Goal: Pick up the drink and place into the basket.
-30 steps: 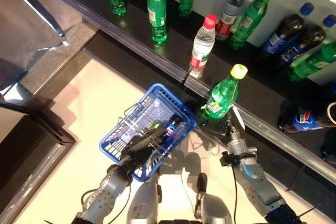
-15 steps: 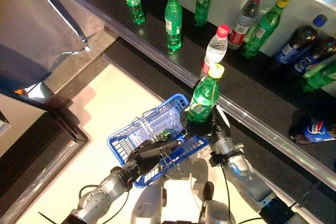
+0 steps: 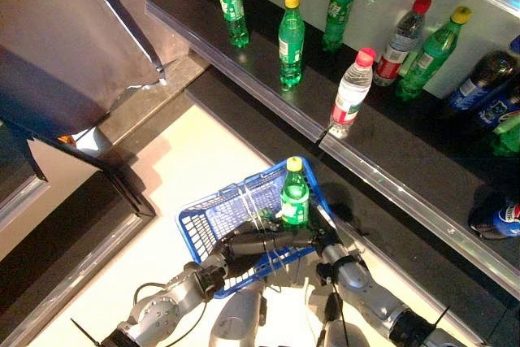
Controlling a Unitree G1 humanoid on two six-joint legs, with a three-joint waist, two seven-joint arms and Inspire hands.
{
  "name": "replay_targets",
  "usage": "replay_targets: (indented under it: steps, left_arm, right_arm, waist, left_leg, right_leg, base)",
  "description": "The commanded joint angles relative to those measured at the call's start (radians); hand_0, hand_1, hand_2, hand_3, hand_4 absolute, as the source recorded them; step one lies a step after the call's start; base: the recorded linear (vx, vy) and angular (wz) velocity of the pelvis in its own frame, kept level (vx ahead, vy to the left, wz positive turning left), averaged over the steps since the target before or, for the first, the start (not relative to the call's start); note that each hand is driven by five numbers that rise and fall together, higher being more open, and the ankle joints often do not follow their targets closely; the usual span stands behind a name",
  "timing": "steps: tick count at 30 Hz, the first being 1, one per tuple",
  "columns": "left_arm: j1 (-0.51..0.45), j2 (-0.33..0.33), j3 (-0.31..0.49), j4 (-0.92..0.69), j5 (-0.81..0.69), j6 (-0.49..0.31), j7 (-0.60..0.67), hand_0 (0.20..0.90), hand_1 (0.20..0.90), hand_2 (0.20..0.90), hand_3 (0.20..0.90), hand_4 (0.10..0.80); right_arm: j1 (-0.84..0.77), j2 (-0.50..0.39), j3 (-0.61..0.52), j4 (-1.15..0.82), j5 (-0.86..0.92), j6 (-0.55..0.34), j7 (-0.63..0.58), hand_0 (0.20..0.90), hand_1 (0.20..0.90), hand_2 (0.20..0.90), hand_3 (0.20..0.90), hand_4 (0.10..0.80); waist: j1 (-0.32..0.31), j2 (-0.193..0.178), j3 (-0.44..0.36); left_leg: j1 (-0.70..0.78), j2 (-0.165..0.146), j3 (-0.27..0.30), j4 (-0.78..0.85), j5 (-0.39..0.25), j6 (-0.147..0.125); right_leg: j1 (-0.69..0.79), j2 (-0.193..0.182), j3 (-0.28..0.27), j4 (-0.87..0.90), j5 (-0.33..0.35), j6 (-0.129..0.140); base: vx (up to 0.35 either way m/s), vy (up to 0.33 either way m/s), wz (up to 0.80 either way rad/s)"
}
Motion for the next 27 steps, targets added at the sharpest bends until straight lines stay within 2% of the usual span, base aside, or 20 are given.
replay_targets:
  steps: [1, 4, 9, 12, 15, 21, 22, 27]
  left_arm:
    - [-0.141, -0.178, -0.084, -0.278, -0.094, -0.136, -0.332, 0.3, 0.3, 0.3, 0.2, 0.1]
    - [-0.162, -0.181, -0.091, -0.287, -0.103, -0.126, -0.342, 0.3, 0.3, 0.3, 0.2, 0.1]
    - [-0.163, -0.176, -0.096, -0.302, -0.144, -0.062, -0.349, 0.3, 0.3, 0.3, 0.2, 0.1]
    - [-0.178, -0.18, -0.114, -0.299, -0.154, -0.034, -0.347, 0.3, 0.3, 0.3, 0.2, 0.1]
    - [-0.218, -0.184, -0.142, -0.291, -0.155, -0.032, -0.346, 0.3, 0.3, 0.3, 0.2, 0.1]
    - [-0.297, -0.179, -0.179, -0.269, -0.171, -0.043, -0.328, 0.3, 0.3, 0.3, 0.2, 0.1]
    - [-0.322, -0.186, -0.186, -0.257, -0.177, -0.037, -0.315, 0.3, 0.3, 0.3, 0.2, 0.1]
    - [-0.381, -0.236, -0.21, -0.208, -0.179, -0.023, -0.282, 0.3, 0.3, 0.3, 0.2, 0.1]
  right_arm:
    - [-0.103, 0.077, 0.066, -0.02, 0.03, -0.033, 0.086, 0.3, 0.3, 0.3, 0.2, 0.1]
    - [-0.115, 0.079, 0.066, 0.029, 0.054, 0.005, 0.132, 0.3, 0.3, 0.3, 0.2, 0.1]
    - [-0.137, 0.086, 0.081, 0.089, 0.079, 0.093, 0.273, 0.3, 0.3, 0.3, 0.2, 0.1]
    - [-0.179, 0.102, 0.097, 0.13, 0.119, 0.175, 0.35, 0.3, 0.3, 0.3, 0.2, 0.1]
    - [-0.247, 0.122, 0.107, 0.22, 0.123, 0.321, 0.452, 0.3, 0.3, 0.3, 0.2, 0.1]
    - [-0.41, 0.112, 0.17, 0.325, -0.138, 0.403, 0.472, 0.3, 0.3, 0.3, 0.2, 0.1]
    - [-0.458, 0.112, 0.185, 0.362, -0.237, 0.455, 0.494, 0.3, 0.3, 0.3, 0.2, 0.1]
    - [-0.585, 0.126, 0.235, 0.478, -0.511, 0.535, 0.445, 0.3, 0.3, 0.3, 0.2, 0.1]
  waist:
    - [0.013, 0.002, -0.14]
    - [0.016, 0.01, -0.114]
    - [0.031, 0.014, -0.096]
    - [0.04, 0.014, -0.087]
    - [0.05, 0.018, -0.062]
    - [0.063, 0.016, -0.016]
    - [0.067, 0.014, -0.007]
    - [0.076, 0.011, 0.012]
  left_leg:
    - [0.012, 0.01, 0.012, 0.117, -0.175, -0.042]
    - [-0.012, 0.004, 0.007, 0.147, -0.174, -0.044]
    - [-0.015, -0.007, -0.01, 0.157, -0.174, -0.039]
    - [-0.025, -0.013, -0.018, 0.163, -0.173, -0.036]
    - [-0.04, -0.016, -0.022, 0.16, -0.165, -0.031]
    - [-0.075, -0.023, -0.029, 0.152, -0.149, -0.024]
    - [-0.08, -0.024, -0.03, 0.146, -0.145, -0.021]
    - [-0.094, -0.025, -0.031, 0.146, -0.139, -0.017]
  right_leg:
    - [-0.158, -0.032, -0.018, 0.113, 0.019, -0.054]
    - [-0.169, -0.037, -0.023, 0.133, 0.014, -0.062]
    - [-0.161, -0.041, -0.025, 0.133, 0.016, -0.065]
    - [-0.166, -0.043, -0.027, 0.135, 0.018, -0.066]
    - [-0.178, -0.045, -0.029, 0.133, 0.028, -0.067]
    - [-0.21, -0.047, -0.026, 0.122, 0.052, -0.067]
    - [-0.218, -0.045, -0.025, 0.121, 0.057, -0.067]
    - [-0.243, -0.045, -0.021, 0.132, 0.067, -0.068]
  base:
    - [-0.097, 0.046, 0.01]
    - [-0.044, 0.038, 0.05]
    - [0.032, 0.005, 0.1]
    - [0.014, -0.017, 0.05]
    - [-0.018, -0.022, 0.01]
    - [-0.05, -0.044, 0.05]
    - [-0.035, -0.064, 0.08]
    - [-0.007, -0.039, 0.09]
